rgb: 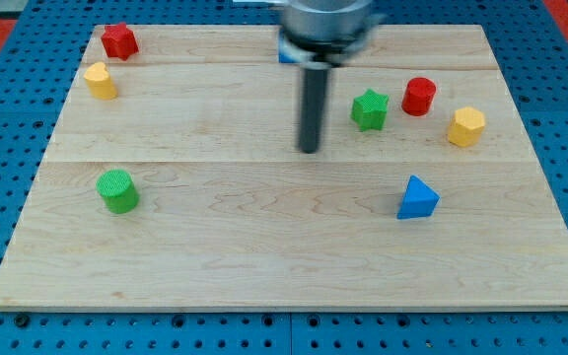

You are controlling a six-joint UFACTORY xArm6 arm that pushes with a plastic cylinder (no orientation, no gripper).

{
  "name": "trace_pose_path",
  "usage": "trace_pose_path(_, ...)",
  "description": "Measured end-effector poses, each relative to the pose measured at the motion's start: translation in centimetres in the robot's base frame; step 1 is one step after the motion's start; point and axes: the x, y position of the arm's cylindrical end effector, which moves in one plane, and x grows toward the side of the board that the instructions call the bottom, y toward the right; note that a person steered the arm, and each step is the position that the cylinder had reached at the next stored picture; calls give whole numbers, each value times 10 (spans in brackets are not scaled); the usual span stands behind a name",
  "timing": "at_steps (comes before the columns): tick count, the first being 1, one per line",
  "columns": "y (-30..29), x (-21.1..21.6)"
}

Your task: Push the yellow heart to the center of the board

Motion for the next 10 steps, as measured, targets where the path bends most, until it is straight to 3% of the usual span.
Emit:
trace_pose_path(1, -52, -28)
trace_pose_path(3, -131, -134)
trace_pose_path(6, -264, -137)
trace_pose_path(7, -243, -103)
trace_pose_path(9, -58, -80)
trace_pose_path(10, -121, -72)
